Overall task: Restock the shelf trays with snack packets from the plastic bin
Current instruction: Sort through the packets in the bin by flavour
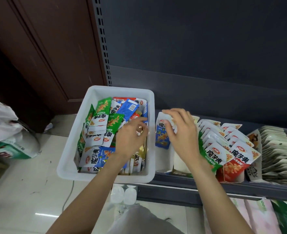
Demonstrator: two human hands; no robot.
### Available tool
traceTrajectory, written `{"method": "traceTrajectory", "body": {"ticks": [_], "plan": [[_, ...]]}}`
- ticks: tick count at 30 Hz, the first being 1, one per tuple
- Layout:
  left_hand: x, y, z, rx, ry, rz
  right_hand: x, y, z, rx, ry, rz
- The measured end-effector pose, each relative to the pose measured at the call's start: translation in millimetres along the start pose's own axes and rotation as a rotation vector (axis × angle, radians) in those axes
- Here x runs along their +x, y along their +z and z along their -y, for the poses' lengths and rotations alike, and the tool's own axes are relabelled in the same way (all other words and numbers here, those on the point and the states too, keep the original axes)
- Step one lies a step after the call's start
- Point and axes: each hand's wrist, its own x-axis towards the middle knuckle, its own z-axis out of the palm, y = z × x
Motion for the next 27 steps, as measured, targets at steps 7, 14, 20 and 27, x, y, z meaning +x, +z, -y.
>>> {"method": "traceTrajectory", "body": {"ticks": [7, 14, 20, 27], "plan": [[-25.2, -51.8, 80.9, 0.403, 0.065, -0.126, -2.9, 67.7, 54.2, 0.040, -0.117, 0.474], [-21.8, -57.4, 86.1, 0.572, -0.119, 0.202, 22.5, 141.0, 51.0, -0.150, -0.168, 0.841], [-33.0, -65.1, 93.4, 0.531, -0.028, 0.063, 11.3, 128.5, 48.3, -0.375, -0.286, 0.711], [-49.4, -66.6, 80.9, 0.241, 0.046, -0.064, -6.8, 62.2, 40.6, 0.060, 0.159, 0.577]]}}
